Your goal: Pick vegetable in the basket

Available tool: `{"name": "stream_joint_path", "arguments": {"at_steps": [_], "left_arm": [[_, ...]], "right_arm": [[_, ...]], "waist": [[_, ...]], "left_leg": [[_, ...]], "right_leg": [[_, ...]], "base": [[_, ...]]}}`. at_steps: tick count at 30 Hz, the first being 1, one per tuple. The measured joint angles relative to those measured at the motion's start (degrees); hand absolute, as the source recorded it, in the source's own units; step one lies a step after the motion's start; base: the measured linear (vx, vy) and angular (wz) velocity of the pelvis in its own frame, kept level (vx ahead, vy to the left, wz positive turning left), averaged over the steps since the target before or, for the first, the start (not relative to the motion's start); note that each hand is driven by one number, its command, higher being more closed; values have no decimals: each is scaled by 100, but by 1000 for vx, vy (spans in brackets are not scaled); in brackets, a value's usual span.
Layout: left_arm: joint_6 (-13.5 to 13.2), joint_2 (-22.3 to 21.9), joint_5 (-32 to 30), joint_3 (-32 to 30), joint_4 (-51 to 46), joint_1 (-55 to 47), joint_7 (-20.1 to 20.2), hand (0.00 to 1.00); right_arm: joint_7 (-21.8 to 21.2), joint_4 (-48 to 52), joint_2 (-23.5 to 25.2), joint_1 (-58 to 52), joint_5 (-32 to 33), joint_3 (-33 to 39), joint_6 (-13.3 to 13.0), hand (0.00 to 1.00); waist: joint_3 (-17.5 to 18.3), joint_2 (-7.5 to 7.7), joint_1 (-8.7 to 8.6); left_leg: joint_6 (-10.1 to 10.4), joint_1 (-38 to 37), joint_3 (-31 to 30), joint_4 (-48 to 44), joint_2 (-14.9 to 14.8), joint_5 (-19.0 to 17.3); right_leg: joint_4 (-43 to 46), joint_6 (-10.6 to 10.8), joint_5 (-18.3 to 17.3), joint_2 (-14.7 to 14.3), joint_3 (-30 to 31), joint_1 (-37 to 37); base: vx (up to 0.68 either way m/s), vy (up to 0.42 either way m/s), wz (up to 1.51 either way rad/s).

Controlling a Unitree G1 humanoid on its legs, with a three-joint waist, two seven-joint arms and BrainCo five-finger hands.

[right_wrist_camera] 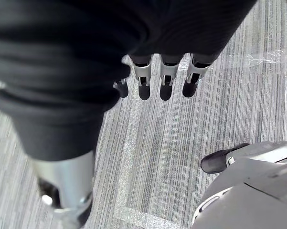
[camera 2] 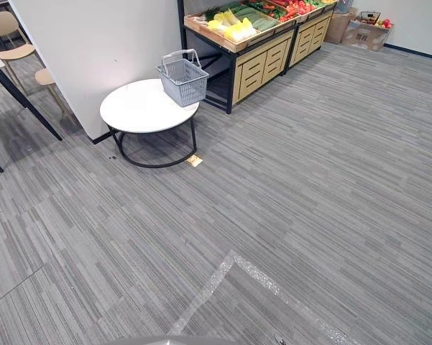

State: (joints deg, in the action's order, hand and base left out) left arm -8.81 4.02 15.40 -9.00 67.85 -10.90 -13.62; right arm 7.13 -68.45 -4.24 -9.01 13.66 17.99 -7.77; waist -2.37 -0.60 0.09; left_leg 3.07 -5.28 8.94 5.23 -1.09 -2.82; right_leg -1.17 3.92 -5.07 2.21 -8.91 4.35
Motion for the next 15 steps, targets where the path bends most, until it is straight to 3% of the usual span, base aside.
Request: {"name": "stream_joint_path", "arguments": {"at_steps": [15], "left_arm": [[-57, 20, -105, 24, 5, 174, -118, 0]], "right_arm": [[105, 5, 15, 154, -259, -30, -11, 0]], "waist": [[-291, 11, -3]], "left_leg": [[16, -90, 158, 17, -69, 3]], "right_leg": [[-106, 42, 65, -75, 94, 71]], "base": [[-19, -17, -5]]}}
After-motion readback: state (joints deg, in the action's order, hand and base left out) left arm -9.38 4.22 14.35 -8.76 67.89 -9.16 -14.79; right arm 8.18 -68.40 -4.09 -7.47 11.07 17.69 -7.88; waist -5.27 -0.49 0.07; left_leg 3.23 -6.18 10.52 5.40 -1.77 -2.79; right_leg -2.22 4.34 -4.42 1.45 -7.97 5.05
